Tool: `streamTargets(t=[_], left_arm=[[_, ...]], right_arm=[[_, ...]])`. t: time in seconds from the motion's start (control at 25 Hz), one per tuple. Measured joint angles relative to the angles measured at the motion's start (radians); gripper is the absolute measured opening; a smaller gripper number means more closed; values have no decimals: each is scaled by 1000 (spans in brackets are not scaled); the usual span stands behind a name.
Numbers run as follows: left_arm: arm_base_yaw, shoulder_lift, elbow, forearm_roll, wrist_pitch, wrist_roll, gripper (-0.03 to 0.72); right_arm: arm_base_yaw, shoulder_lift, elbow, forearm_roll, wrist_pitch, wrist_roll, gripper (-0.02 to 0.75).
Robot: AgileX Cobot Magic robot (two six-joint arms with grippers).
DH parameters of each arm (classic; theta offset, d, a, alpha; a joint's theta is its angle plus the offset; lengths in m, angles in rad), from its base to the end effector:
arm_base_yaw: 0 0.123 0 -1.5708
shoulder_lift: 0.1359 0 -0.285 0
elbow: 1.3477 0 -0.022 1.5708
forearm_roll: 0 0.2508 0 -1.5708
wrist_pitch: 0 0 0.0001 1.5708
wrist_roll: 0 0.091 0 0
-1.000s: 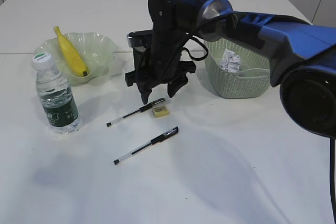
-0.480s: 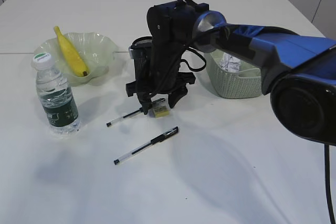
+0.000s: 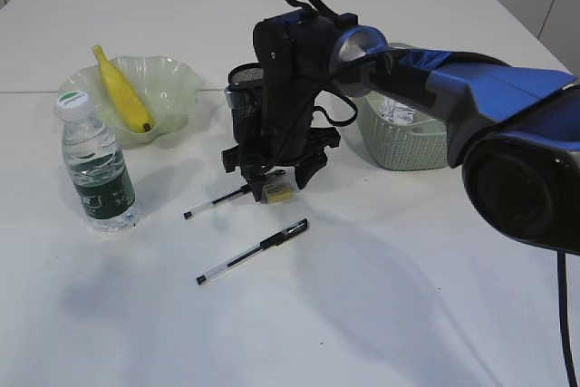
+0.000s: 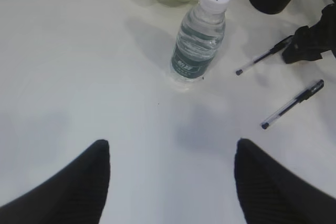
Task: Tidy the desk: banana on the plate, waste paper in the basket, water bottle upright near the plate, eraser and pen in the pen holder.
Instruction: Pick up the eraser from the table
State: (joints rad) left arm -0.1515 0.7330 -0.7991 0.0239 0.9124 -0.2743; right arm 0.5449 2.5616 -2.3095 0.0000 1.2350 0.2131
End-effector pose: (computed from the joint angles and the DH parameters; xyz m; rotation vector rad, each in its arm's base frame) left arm 0.1252 -0.0174 0.3380 -0.1358 2.3329 -0.1834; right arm 0.4479 0.2715 0.1363 -0.4923 2.9404 0.0945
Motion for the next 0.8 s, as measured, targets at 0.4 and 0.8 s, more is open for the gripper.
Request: streamTargets(t=[0.4, 0.8], left_arm=[[0, 0, 0, 0, -8, 0, 527], [0, 0, 0, 0, -8, 0, 527]], right_arm=[[0, 0, 0, 0, 0, 2, 507], [0, 0, 0, -14, 0, 2, 514]])
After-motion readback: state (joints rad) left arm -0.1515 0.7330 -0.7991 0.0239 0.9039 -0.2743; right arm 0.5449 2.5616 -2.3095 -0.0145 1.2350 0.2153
